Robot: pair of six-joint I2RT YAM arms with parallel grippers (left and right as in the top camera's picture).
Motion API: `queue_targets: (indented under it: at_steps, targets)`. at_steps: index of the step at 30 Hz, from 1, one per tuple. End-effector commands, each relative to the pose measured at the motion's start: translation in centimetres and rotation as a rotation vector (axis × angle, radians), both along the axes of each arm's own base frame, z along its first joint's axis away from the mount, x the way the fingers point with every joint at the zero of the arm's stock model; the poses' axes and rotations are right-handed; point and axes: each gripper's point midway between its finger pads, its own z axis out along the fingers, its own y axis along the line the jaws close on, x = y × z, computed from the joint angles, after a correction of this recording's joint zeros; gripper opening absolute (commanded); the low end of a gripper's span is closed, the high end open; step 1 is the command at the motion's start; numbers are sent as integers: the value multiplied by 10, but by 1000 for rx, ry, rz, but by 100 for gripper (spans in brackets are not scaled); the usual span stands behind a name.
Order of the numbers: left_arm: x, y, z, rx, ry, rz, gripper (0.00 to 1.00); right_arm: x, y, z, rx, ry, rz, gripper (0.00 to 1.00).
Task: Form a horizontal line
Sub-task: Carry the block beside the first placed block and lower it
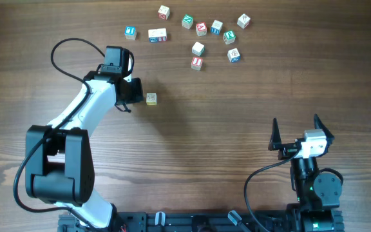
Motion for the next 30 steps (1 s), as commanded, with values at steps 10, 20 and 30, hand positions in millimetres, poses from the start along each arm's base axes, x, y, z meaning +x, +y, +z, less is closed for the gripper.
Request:
queue_targets:
  at_steps: [10,20,30]
  targets:
    - [-6,2,-9,-2,32,-19,26,0,1,2,-10,-10,8,100]
    - [-7,2,-9,0,35,-18,26,0,1,2,-10,-9,8,100]
    - [-9,2,-18,2,58,-18,32,0,1,2,-10,-9,8,100]
